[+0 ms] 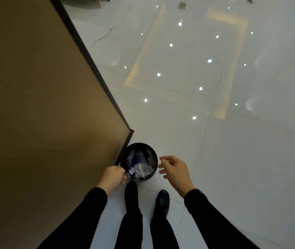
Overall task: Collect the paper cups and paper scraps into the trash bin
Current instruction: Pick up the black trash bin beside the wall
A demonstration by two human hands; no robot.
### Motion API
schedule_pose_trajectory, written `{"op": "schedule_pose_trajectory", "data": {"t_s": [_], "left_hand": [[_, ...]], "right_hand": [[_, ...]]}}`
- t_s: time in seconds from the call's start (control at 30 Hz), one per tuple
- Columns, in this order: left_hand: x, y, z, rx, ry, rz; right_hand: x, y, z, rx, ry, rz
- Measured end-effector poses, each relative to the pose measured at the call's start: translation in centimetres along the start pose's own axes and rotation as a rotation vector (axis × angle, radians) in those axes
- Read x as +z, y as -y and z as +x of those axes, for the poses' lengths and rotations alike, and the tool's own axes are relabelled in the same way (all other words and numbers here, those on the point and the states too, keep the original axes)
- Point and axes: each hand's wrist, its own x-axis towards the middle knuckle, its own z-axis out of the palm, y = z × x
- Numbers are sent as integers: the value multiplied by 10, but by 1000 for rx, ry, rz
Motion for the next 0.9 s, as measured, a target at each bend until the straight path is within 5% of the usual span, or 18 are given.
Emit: {"op": "schedule_pose_trajectory", "data": {"t_s": [0.17,0.67,0.9], "left_hand": [[36,24,93,-158,84,311],[77,102,288,-332,39,-132],[89,108,298,-305,-31,40]], "right_hand": [[21,-51,64,84,-22,13],[63,-146,169,149,-35,17],[56,-152,175,121,-36,-13]]}}
